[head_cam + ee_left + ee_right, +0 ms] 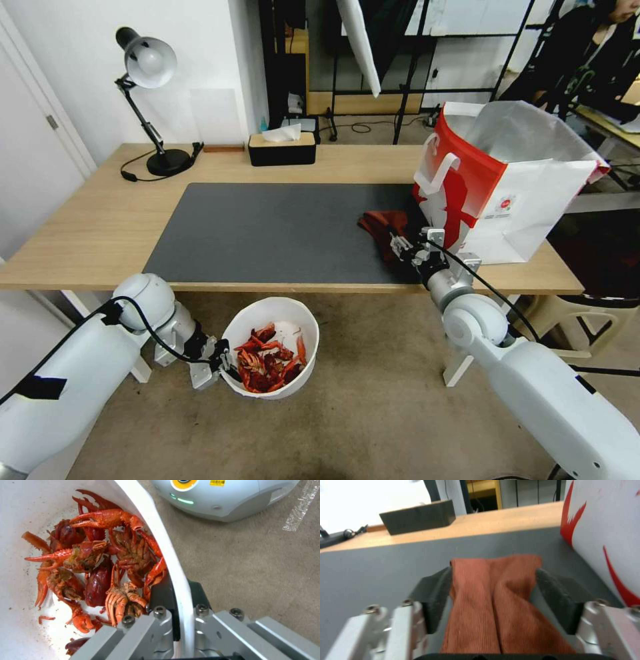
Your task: Sweep shrimp from table into container with towel, then put container into takeout bag.
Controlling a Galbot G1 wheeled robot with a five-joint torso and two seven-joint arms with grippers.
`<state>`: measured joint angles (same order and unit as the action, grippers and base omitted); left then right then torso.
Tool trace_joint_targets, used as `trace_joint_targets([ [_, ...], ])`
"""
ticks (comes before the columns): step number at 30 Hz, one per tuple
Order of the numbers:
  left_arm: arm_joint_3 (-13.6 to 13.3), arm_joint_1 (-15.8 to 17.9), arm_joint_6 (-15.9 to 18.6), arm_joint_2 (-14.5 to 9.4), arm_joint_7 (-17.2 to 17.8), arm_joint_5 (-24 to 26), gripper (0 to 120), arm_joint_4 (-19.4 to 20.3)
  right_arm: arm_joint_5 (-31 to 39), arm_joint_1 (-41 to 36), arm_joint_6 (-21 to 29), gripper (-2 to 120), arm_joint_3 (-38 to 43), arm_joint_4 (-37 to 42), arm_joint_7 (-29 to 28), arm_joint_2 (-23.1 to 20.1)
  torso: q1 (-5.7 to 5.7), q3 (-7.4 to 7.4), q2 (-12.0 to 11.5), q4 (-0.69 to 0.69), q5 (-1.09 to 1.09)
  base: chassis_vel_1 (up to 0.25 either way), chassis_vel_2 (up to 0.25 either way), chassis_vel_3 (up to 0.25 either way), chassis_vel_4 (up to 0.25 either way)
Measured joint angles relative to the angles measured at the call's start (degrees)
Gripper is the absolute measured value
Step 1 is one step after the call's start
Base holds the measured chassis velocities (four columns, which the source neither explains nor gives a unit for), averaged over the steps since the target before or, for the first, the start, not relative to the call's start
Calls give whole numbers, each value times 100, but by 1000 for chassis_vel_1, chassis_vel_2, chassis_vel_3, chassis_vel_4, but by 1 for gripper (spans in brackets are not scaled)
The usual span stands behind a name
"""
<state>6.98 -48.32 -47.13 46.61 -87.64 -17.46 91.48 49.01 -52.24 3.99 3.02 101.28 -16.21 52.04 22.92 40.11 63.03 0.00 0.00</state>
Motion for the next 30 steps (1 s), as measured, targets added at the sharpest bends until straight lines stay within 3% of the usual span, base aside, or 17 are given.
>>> trace_joint_targets([
  [3,0,-4,0,10,0,0,0,0,-18,-5,-32,73,22,29,2,0,0,0,0,0,0,0,0,0,0],
  [6,-3,-34,0,47,0,-10,0,-4,-226,-112,-283,98,147,260,112,35,0,0,0,1,-1,0,0,0,0],
  [11,-5,-24,0,48,0,-11,0,-4,-477,-363,-339,100,318,528,175,43,0,0,0,1,-1,0,0,0,0],
  [19,-76,80,0,64,0,14,0,-48,-1027,-1428,-392,100,937,1334,250,35,-1,-1,0,-4,-1,0,0,0,0],
  [22,-61,30,0,36,0,24,0,7,-1282,-1779,-452,100,1049,1542,167,89,0,-1,0,1,-1,0,0,0,0],
  [26,-31,-62,0,-26,0,31,0,147,-1514,-2152,-480,100,1167,1768,60,181,0,-1,0,1,-1,0,0,0,0],
  [30,31,-270,0,-201,0,88,0,527,-1992,-2668,-516,100,1326,2006,-47,362,0,-1,0,1,-1,0,0,0,0],
])
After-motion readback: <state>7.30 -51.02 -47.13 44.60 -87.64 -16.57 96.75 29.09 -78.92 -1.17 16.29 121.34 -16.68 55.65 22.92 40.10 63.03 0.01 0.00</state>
